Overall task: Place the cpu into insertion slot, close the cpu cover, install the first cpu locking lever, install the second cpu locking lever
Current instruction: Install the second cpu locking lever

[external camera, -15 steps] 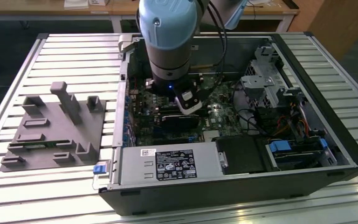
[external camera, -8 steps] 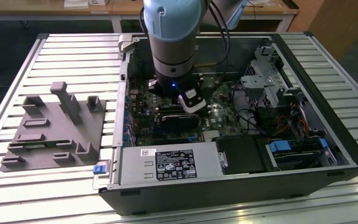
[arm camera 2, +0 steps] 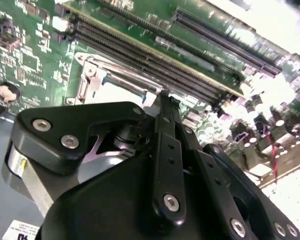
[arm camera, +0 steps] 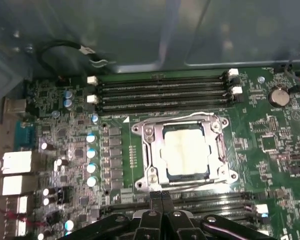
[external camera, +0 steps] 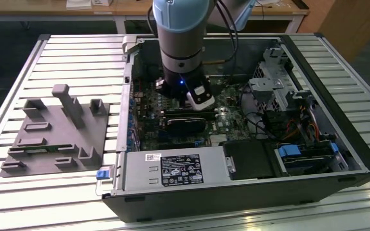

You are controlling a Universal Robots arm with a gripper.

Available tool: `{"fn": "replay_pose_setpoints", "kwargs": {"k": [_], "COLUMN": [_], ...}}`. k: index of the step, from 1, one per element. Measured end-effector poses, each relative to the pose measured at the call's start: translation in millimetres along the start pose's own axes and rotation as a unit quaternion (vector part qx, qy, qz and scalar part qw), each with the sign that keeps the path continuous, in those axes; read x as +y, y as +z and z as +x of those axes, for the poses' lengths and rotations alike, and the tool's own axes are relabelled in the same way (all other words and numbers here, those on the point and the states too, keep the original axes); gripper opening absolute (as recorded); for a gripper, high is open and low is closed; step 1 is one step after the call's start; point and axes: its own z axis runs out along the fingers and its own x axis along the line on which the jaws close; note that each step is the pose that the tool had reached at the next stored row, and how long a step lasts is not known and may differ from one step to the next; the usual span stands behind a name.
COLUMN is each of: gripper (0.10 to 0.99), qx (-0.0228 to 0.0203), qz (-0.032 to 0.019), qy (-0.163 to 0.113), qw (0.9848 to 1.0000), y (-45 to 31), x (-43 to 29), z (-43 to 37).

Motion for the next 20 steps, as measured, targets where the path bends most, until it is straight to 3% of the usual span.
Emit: {"fn": "replay_pose_setpoints", "kwargs": {"k": [4,8,20], "gripper": [0.106,0.106,0.106], "qx": [-0.0010,-0.0016,-0.0020], "qz": [0.0097,0.0161,0.0220], "qy": [-0.001,-0.001,-0.002], "qw": [1.0000,0.9999,0.9998], "y": [2.4,4.6,11.0], "x": [9.1,16.9,38.8], "z": [-2.7,-7.6,-27.4]}}
